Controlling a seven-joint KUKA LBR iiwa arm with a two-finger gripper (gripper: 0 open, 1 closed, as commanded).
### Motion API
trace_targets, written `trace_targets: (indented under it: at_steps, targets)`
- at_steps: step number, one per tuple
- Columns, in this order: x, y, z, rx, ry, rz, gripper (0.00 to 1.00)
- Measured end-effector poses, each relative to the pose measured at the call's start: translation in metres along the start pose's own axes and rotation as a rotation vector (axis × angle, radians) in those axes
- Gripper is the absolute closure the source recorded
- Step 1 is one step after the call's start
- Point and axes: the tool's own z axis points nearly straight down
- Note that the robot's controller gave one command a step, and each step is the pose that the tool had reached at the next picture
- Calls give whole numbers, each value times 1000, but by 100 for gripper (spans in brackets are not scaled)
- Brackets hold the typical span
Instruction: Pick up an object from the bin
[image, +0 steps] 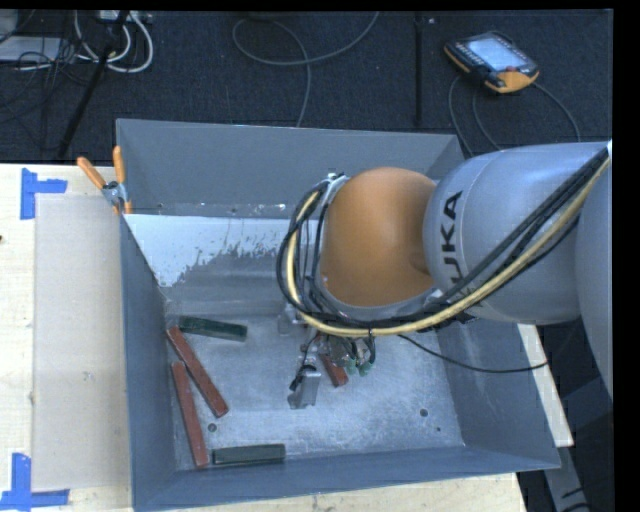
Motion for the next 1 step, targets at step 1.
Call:
trace_targets:
  at_steps: [1]
  targets:
    - [0,0,0,0,0,0,0]
